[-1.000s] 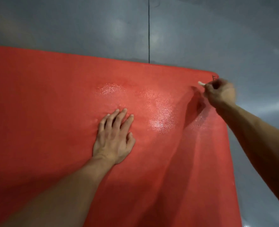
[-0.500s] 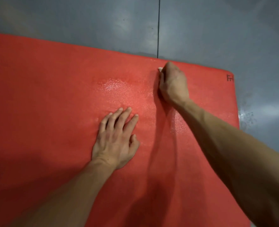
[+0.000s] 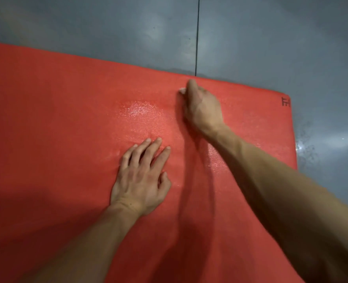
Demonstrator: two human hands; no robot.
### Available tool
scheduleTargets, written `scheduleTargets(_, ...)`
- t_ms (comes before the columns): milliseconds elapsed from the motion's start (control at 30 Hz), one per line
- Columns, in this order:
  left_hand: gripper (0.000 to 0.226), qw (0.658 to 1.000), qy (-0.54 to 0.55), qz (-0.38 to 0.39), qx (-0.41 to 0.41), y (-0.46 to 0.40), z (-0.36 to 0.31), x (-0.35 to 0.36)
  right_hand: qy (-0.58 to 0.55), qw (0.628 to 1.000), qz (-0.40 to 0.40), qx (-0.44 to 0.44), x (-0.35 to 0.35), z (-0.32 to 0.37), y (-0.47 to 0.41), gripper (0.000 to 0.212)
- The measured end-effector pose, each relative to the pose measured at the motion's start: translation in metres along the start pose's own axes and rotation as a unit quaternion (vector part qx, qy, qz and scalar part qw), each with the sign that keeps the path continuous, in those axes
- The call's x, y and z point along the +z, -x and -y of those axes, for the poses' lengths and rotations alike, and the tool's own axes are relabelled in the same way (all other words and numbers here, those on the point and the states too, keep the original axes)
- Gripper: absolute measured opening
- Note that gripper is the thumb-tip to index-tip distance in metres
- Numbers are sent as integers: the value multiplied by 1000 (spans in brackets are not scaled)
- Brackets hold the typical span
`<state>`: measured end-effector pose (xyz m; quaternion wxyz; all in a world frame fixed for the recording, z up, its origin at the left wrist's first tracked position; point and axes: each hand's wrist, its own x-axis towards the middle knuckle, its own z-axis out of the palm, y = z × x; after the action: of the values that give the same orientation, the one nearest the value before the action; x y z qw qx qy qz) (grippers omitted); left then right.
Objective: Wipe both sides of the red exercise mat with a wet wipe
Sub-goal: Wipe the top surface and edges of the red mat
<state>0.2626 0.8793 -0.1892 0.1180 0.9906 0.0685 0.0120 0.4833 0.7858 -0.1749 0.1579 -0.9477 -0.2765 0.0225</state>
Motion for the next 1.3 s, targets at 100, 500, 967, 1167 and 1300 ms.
scheduleTargets(100,62,1000,6,-1,2,0,1,0,67,990,-30,121,-34,-70,17,25)
scheduleTargets(500,63,1000,1,3,2,0,0,1,46,998,11,33,-9,-27,9,22)
scheduleTargets(967,63,1000,8,-7,-1,1,0,3,11,999,38,-7,-6,-3,28,20)
scheduleTargets(1167,62,1000,-3,-3,-1,0,0,4,62,958,-40,276,-61,-121,63,22)
scheduleTargets(1300,63,1000,-2,-8,-3,2,-2,2,-40,980,-23,194,-13,-37,48,18)
